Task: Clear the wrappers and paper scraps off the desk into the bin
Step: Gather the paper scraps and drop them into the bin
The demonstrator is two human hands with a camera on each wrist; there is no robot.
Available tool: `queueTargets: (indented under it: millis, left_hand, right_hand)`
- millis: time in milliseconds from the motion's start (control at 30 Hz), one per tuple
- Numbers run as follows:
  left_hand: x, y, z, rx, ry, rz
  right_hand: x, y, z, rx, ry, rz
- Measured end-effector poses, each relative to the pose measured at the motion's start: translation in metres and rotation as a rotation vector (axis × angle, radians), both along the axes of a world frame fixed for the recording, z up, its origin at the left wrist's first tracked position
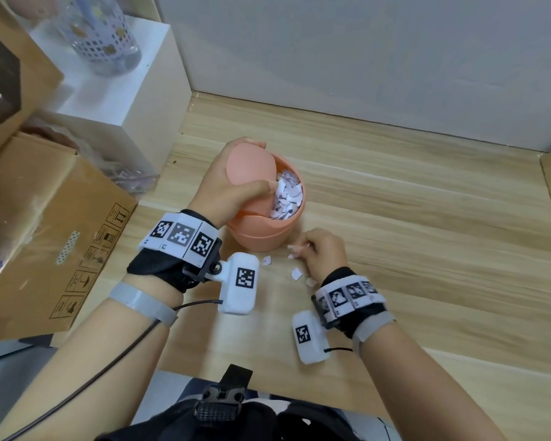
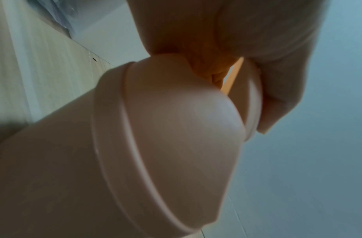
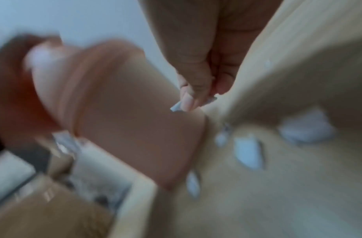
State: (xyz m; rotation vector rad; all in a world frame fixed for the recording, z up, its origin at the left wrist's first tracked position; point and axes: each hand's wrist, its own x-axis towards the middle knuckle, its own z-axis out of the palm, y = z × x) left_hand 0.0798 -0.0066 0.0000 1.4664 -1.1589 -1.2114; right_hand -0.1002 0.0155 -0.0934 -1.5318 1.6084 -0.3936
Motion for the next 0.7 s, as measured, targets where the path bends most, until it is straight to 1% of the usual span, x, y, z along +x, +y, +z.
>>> queueTargets:
  millis: [67, 133, 200, 267, 333, 367, 467, 533, 600, 633, 700]
  left_hand:
    - [0.0, 0.0, 0.0, -0.006, 0.0, -0.004]
    - [0.0, 0.0, 0.0, -0.009, 0.006, -0.005]
    - [-0.001, 0.0, 0.001, -0.013, 0.013, -0.004]
    - [-0.001, 0.0, 0.001, -0.023, 0.006, -0.005]
    - [-0.001, 0.0, 0.002, -0.022, -0.006, -0.005]
    - [-0.001, 0.0, 0.002, -0.02, -0.009, -0.004]
    - [-0.001, 0.001, 0.002, -0.015, -0.013, 0.003]
    - [-0.002, 0.001, 0.003, -0.005, -0.016, 0.003]
    - [-0.002, 0.001, 0.003, 0.003, -0.013, 0.003]
    - [-0.002, 0.001, 0.004, 0.005, -0.012, 0.002]
    - [-0.001, 0.0, 0.004, 0.004, -0.015, 0.005]
  right_hand:
    - [-0.007, -0.011, 0.03, -0.155, -0.143, -0.163]
    - [-0.005, -0.026, 0.067, -0.301, -0.242, -0.201]
    - [0.003, -0.039, 0.094, -0.373, -0.248, -0.13]
    - [0.015, -0.047, 0.107, -0.307, -0.188, 0.014]
    - [0.021, -0.048, 0.108, -0.233, -0.1, 0.131]
    - [0.021, -0.047, 0.106, -0.222, -0.067, 0.156]
    - [0.015, -0.042, 0.104, -0.251, -0.078, 0.165]
    - [0.006, -0.042, 0.104, -0.298, -0.105, 0.092]
    - [-0.009, -0.044, 0.099, -0.332, -0.132, -0.05]
    - [-0.018, -0.045, 0.094, -0.323, -0.141, -0.12]
    - [-0.038, -0.042, 0.075, -0.228, -0.109, -0.208]
